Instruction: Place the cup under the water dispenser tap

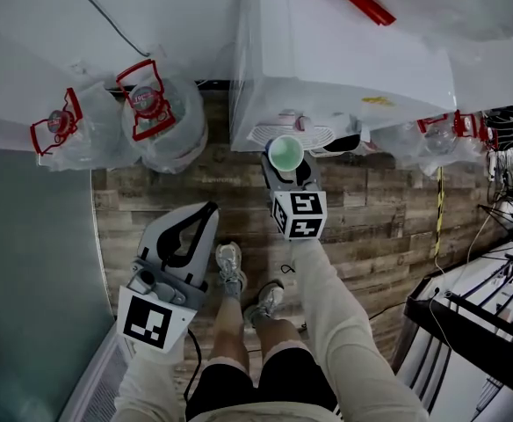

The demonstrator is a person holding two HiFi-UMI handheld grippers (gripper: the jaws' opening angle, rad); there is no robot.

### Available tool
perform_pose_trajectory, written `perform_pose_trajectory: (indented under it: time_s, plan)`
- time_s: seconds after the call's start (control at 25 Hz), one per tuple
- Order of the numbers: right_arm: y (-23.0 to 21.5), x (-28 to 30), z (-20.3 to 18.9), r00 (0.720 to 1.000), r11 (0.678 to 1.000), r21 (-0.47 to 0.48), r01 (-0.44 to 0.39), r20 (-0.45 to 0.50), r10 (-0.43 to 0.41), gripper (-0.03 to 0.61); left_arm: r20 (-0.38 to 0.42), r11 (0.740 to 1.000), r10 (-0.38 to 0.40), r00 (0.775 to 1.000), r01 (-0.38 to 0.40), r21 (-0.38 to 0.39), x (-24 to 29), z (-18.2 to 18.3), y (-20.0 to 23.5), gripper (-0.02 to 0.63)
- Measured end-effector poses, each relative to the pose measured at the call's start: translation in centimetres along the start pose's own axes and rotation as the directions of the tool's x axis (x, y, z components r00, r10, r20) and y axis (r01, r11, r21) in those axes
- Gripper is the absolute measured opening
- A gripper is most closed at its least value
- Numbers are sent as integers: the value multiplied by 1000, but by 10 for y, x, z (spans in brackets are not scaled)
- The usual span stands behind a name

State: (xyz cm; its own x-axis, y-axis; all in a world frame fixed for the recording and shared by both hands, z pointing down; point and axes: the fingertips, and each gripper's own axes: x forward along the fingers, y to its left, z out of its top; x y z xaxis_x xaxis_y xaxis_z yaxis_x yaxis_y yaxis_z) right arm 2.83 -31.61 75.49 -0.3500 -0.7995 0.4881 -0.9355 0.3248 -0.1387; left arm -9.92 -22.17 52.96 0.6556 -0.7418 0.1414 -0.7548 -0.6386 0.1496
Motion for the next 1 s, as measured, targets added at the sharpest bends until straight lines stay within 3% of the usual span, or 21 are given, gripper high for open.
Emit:
perform_pose_trajectory:
  time_s: [1.0]
  plan:
    - [-25,56,-29,992,1000,1,23,-123,-23,282,-36,1000,12,999,-13,-8,0,-26,14,6]
